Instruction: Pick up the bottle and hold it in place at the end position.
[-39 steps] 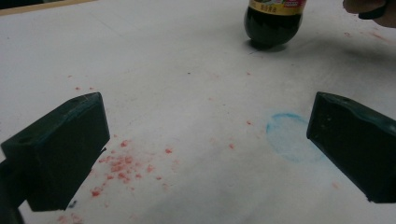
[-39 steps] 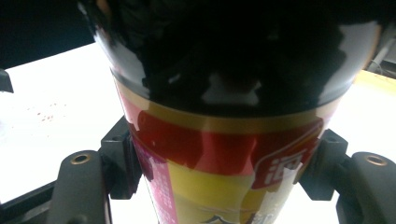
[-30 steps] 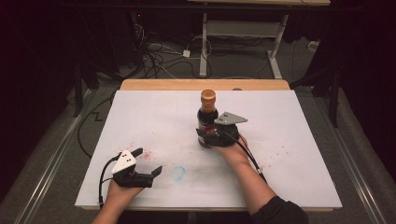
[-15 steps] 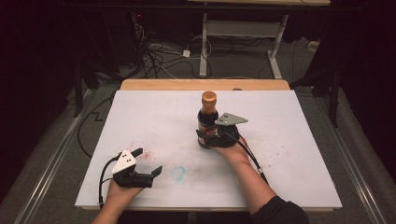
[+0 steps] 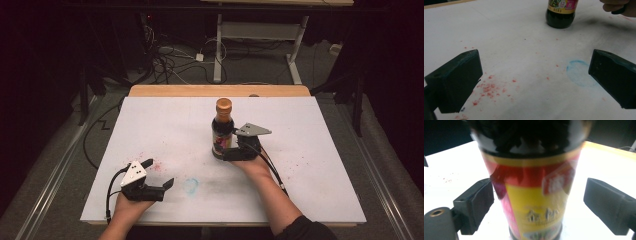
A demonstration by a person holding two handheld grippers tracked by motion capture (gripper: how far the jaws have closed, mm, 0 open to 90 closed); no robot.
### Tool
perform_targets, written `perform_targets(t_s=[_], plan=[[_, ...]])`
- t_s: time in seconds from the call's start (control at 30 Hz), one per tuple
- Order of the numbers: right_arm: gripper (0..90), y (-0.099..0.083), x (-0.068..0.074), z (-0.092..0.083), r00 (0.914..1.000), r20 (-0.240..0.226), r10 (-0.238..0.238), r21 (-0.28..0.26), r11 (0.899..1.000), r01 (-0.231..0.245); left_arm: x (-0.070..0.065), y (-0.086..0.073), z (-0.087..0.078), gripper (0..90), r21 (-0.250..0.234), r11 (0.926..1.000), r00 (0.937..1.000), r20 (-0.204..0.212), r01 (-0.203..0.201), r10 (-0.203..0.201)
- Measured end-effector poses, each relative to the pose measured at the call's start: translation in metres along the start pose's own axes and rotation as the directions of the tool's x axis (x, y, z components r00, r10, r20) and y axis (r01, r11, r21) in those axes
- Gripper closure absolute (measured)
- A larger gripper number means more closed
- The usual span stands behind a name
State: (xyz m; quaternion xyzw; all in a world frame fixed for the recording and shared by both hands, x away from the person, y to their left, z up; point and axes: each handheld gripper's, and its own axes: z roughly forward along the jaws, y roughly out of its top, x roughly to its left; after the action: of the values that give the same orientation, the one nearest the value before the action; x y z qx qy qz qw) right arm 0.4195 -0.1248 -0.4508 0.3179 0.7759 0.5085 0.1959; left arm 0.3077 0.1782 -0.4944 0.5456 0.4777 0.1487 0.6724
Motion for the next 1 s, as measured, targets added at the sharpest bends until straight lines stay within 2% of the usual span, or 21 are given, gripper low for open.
perform_targets(t_s=[0.2,0.33,0.43,0.6,0.63,0.77,0.83,0.87,0.93,1.0], plan=[[9.4,-0.006,0.002,-0.026,1.0,0.002,0.0,-0.027,1.0,0.0,-0.001,0.0,0.001,0.0,0.015,0.9999,1.0,0.006,-0.008,0.008],[13.6,-0.012,0.001,-0.041,0.9999,0.013,-0.001,-0.037,0.999,0.001,0.001,0.003,0.002,0.0,0.016,0.9995,0.9997,0.001,0.026,-0.026],[17.3,-0.017,-0.001,-0.05,0.9998,0.021,-0.002,-0.039,0.999,0.003,-0.001,0.002,0.004,0.0,0.024,0.9996,0.9998,0.0,0.018,-0.018],[25.1,-0.028,-0.003,-0.063,0.9991,0.042,0.009,-0.035,0.999,-0.007,-0.005,0.003,0.008,0.0,0.026,0.9989,0.9991,0.013,0.039,-0.039],[26.4,-0.03,-0.004,-0.065,0.9988,0.048,0.012,-0.034,0.999,-0.01,-0.007,0.004,0.011,0.0,0.043,0.9981,0.9988,0.02,0.045,-0.046],[32.9,-0.037,-0.004,-0.074,0.9978,0.066,0.011,-0.019,1.0,-0.01,-0.011,0.005,0.017,0.0,0.063,0.9972,0.9989,0.023,0.04,-0.042],[34.7,-0.039,-0.005,-0.077,0.9975,0.069,0.01,-0.018,1.0,-0.008,-0.014,0.006,0.02,0.0,0.06,0.9977,0.9987,0.039,0.03,-0.032],[40.7,-0.042,-0.005,-0.081,0.9974,0.07,0.014,-0.019,1.0,-0.013,-0.016,0.006,0.021,0.0,0.063,0.9977,0.9984,0.049,0.026,-0.029],[44.3,-0.044,-0.004,-0.085,0.9964,0.083,0.016,-0.016,1.0,-0.015,-0.018,0.006,0.025,0.0,0.065,0.9975,0.9978,0.059,0.028,-0.032],[47.5,-0.046,-0.004,-0.088,0.9964,0.083,0.017,-0.018,1.0,-0.016,-0.019,0.006,0.031,0.0,0.07,0.9965,0.9966,0.064,0.047,-0.051]])
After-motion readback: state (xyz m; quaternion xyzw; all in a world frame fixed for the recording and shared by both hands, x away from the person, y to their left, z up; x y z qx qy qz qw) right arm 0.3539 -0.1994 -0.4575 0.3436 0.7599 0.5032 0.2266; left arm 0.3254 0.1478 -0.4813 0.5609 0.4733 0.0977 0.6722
